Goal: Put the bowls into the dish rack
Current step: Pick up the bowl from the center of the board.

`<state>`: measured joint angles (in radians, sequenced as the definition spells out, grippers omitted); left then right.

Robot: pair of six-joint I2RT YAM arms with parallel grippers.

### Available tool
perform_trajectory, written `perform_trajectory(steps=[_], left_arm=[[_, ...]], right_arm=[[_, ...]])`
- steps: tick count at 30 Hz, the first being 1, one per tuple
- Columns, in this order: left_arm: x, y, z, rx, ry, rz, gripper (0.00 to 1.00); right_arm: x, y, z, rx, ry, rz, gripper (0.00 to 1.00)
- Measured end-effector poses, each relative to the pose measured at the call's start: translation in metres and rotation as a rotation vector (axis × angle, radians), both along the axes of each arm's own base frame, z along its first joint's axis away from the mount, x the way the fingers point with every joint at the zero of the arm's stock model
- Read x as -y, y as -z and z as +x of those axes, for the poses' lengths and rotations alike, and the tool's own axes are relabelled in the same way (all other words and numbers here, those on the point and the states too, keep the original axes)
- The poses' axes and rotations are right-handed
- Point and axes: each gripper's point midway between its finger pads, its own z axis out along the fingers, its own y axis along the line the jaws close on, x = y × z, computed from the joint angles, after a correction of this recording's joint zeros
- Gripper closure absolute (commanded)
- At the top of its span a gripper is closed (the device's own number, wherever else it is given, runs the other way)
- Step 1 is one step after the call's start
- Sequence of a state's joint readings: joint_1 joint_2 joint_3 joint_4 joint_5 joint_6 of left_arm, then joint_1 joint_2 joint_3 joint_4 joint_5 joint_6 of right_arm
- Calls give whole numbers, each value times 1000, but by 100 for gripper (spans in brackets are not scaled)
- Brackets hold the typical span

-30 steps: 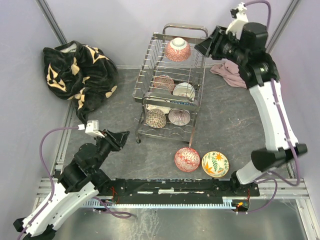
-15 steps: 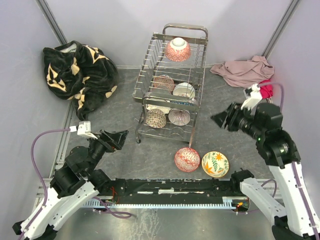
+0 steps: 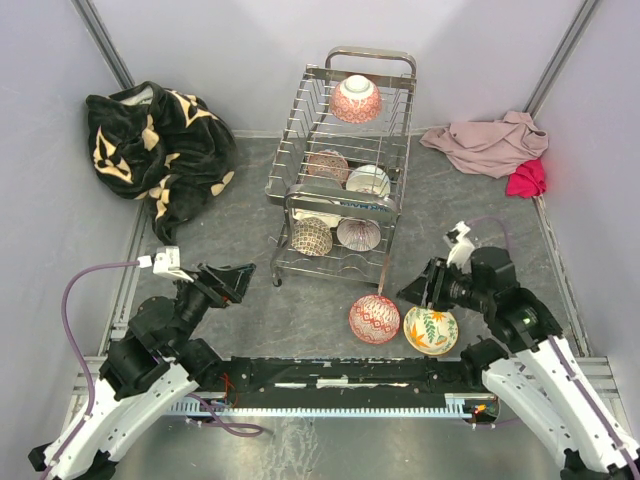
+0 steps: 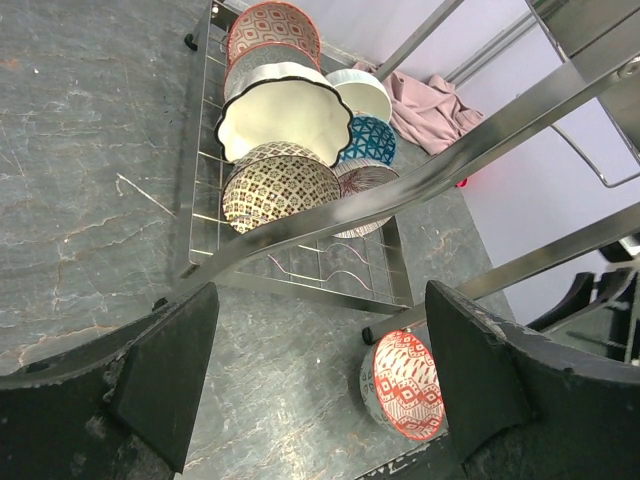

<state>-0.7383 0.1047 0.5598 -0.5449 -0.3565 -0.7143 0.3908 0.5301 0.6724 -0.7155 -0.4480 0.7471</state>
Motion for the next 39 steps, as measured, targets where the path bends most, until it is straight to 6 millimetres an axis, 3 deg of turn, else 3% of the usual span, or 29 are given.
perform_trajectory(steps=[8, 13, 17, 21, 24, 29, 39], left_arm=[[1, 1, 1, -5, -1, 5, 10], [1, 3, 2, -12, -2, 11, 10], [1, 4, 2, -14, -4, 13, 10], [0, 4, 2, -15, -6, 15, 10], [1, 5, 2, -20, -7, 19, 10], [1, 7, 3, -25, -7, 25, 10], [3, 13, 4, -35, -4, 31, 10]], right_arm=[[-36, 55, -32, -77, -187, -113, 52], [-63, 74, -60, 32, -309, -236, 53], [-77, 92, -72, 149, -333, -368, 53], [-83, 112, -70, 241, -306, -547, 53], [-91, 111, -62, 318, -256, -633, 53], [-100, 106, -52, 383, -194, -675, 53], [-103, 132, -50, 383, -203, -759, 60]])
